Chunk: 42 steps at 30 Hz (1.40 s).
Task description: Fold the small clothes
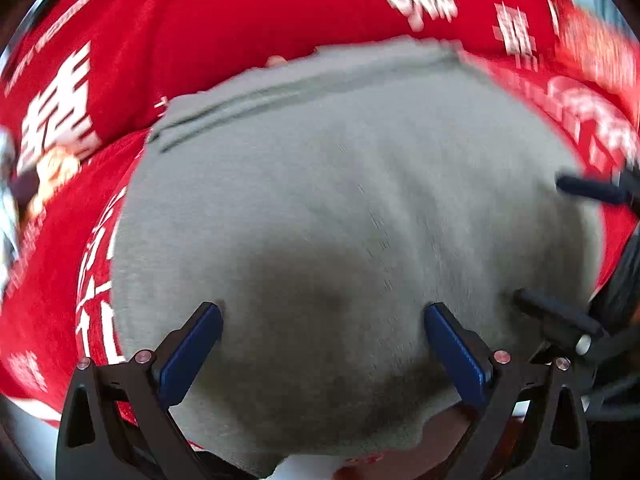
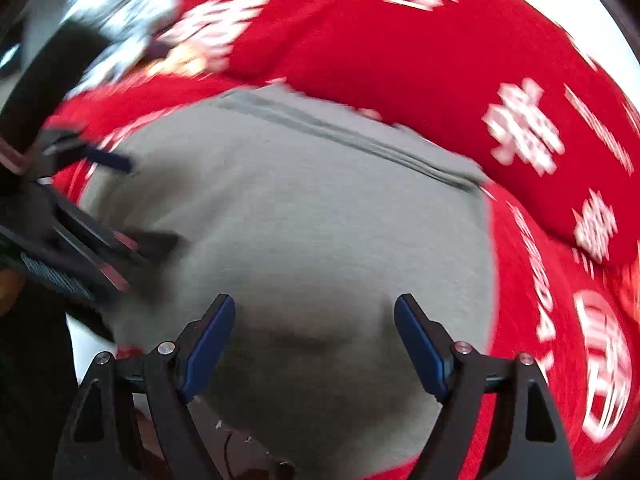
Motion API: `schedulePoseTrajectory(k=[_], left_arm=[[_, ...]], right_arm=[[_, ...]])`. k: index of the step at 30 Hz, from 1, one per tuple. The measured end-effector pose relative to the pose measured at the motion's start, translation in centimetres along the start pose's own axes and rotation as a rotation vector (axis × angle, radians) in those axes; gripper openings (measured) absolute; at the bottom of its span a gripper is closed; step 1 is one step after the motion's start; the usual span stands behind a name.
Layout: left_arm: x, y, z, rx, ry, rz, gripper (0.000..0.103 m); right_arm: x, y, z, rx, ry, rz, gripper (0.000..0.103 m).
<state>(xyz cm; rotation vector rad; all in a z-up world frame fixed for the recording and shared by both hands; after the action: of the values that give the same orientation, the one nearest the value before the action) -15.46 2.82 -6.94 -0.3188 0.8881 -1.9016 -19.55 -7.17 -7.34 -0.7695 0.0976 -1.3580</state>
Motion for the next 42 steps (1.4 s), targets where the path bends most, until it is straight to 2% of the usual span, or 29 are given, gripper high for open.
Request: schedulePoseTrajectory(k=[2, 5, 8, 12, 14, 16, 17, 19, 21, 23, 28, 30, 31, 33, 34, 35, 36, 38, 42], left_arm=[[-0.5, -0.2, -0.2, 0.008, -0.019, -0.014, 0.103], [-2.2, -0.1, -1.1, -0.017, -0.066, -0.036, 0.103], [-3.2, -0.4, -2.3, -0.022, -0.076, -0.032, 0.103], [-4.0, -1.4, -3.0, -0.024, -0.112, -0.040, 0.103], [-5.3, -2.8, -3.3, 0.021, -0.166, -0.029, 0.103], [-7.4, -3.7, -3.9, 0.037, -0.246, -0.020, 0.103], [-8.7, -3.7, -4.4, 0.020, -0.297, -0.012, 0.103], [-10.8, -2.6, -6.0, -0.065, -0.396, -0.011, 0.103], [-12.3, -0.7, -7.7, -0.173, -0.517, -0.075, 0.103], [-12.9, 0.7, -8.7, -0.245, -0.601, -0.134, 0.103], [-11.8, 0.9, -8.4, -0.251, -0.581, -0.159, 0.103], [-10.9, 0.6, -8.4, -0.250, -0.574, -0.168, 0.102], [-10.7, 0.6, -8.3, -0.250, -0.574, -0.166, 0.097], [-10.4, 0.4, -8.3, -0.246, -0.572, -0.162, 0.090], [-10.6, 0.3, -8.2, -0.243, -0.570, -0.162, 0.081], [-10.6, -0.1, -8.1, -0.235, -0.572, -0.166, 0.068], [-10.5, -0.5, -8.2, -0.227, -0.572, -0.171, 0.060], [-10.5, -1.3, -8.2, -0.214, -0.579, -0.205, 0.020], [-11.1, -2.4, -7.9, -0.180, -0.604, -0.226, 0.016]], right_arm=[[-0.5, 0.5, -0.5, -0.006, -0.035, -0.015, 0.084], [1.0, 0.2, -1.6, -0.020, 0.025, 0.007, 0.085], [3.0, -0.5, -3.4, -0.034, 0.073, -0.007, 0.087], [3.6, -1.7, -4.3, -0.066, 0.096, -0.031, 0.087], [4.0, -2.7, -4.6, -0.082, 0.124, -0.068, 0.087], [5.4, -3.8, -5.2, -0.083, 0.210, -0.070, 0.087], [5.7, -4.0, -5.5, -0.086, 0.250, -0.060, 0.087], [7.0, -4.0, -6.6, -0.118, 0.367, -0.029, 0.087], [7.8, -3.3, -7.7, -0.165, 0.461, 0.009, 0.087], [8.0, -3.0, -8.0, -0.179, 0.496, 0.020, 0.088], [7.3, -2.7, -8.1, -0.184, 0.521, 0.077, 0.087], [6.6, -2.4, -8.2, -0.193, 0.515, 0.084, 0.083], [6.4, -2.4, -8.2, -0.199, 0.507, 0.073, 0.079], [6.2, -2.4, -8.1, -0.205, 0.497, 0.049, 0.055], [6.4, -2.6, -8.1, -0.205, 0.510, 0.048, 0.025], [6.7, -2.7, -8.3, -0.202, 0.545, 0.081, 0.012], [7.0, -3.0, -8.5, -0.192, 0.566, 0.091, 0.012], [7.2, -3.2, -8.6, -0.188, 0.582, 0.102, 0.011], [8.4, -5.0, -7.5, -0.097, 0.635, 0.159, 0.011]])
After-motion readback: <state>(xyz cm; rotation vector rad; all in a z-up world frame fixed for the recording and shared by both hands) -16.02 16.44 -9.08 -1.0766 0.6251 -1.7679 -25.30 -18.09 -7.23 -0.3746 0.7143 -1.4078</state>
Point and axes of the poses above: each gripper's, at about its wrist camera, not at the fingertips, and y roughly the way its jaws point, x to its right, z to its top, the point moved 2 cm from there along y, roughly the way its jaws point, and after that the axes turned 11 degrees about x, right-handed, at the moved point
